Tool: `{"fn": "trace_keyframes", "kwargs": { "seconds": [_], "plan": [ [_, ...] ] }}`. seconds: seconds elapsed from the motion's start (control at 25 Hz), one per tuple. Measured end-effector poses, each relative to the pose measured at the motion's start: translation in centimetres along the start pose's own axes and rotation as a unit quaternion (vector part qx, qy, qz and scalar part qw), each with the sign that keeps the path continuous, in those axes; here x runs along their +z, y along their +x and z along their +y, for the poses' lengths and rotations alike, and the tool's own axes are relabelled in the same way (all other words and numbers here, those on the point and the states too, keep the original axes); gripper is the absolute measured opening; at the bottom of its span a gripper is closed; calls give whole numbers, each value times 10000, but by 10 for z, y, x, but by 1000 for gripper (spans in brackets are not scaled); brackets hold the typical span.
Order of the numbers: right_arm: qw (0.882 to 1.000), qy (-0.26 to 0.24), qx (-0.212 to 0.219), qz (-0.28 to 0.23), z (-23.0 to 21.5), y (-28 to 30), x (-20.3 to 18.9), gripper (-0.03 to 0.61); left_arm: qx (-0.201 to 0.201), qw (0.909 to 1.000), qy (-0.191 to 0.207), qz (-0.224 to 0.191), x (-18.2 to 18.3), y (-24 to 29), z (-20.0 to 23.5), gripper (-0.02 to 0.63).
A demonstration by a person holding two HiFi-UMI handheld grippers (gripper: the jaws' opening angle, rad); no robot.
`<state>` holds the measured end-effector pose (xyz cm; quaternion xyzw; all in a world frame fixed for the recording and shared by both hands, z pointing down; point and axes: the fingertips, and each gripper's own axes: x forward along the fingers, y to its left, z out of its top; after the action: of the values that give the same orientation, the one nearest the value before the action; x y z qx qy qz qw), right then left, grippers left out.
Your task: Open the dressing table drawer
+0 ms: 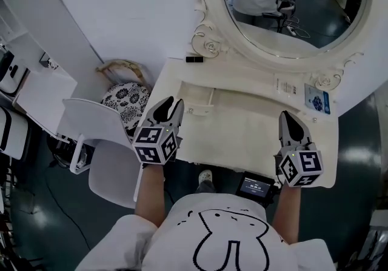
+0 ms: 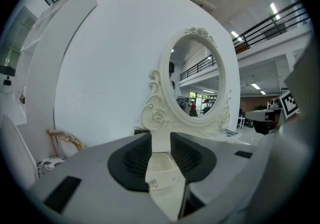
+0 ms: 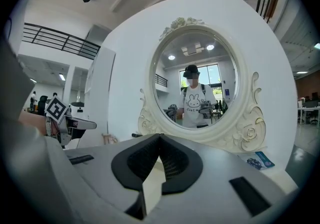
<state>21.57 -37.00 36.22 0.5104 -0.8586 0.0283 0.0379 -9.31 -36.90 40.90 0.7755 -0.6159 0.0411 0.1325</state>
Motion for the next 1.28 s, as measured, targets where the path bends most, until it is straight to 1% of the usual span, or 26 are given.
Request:
{"fn": "trace_keyframes", "kwargs": {
  "seconds": [0.2, 0.28, 0.48, 0.64, 0.68, 0.76, 0.92, 1.12, 1.28],
  "plan": [
    [9995, -162, 189, -173, 9, 4, 19, 17, -98, 9990, 310, -299, 30, -6, -15, 149],
    [9995, -168, 174, -224, 8, 4, 22, 17, -120, 9982, 422, -407, 41, -8, -19, 149],
    [9991, -99, 127, -392, 1, 5, 33, 17, -225, 9961, 513, -681, 64, -9, -26, 126],
    [9982, -73, 187, -569, 2, 3, 42, 17, -247, 9946, 611, -804, 71, -11, -32, 88],
    [9980, -85, 207, -595, 2, 4, 44, 17, -240, 9943, 629, -833, 71, -11, -33, 72],
    [9977, -110, 253, -616, 3, 5, 45, 17, -245, 9937, 661, -865, 72, -11, -35, 18],
    [9975, -186, 285, -612, 3, 4, 48, 17, -332, 9929, 754, -862, 74, -10, -42, 17],
    [9975, -83, 227, -671, -2, 1, 54, 15, -437, 9914, 778, -955, 81, -9, -51, 17],
    [9977, -179, 263, -602, 1, -1, 53, 15, -488, 9912, 783, -953, 82, -9, -55, 17]
  ]
}}
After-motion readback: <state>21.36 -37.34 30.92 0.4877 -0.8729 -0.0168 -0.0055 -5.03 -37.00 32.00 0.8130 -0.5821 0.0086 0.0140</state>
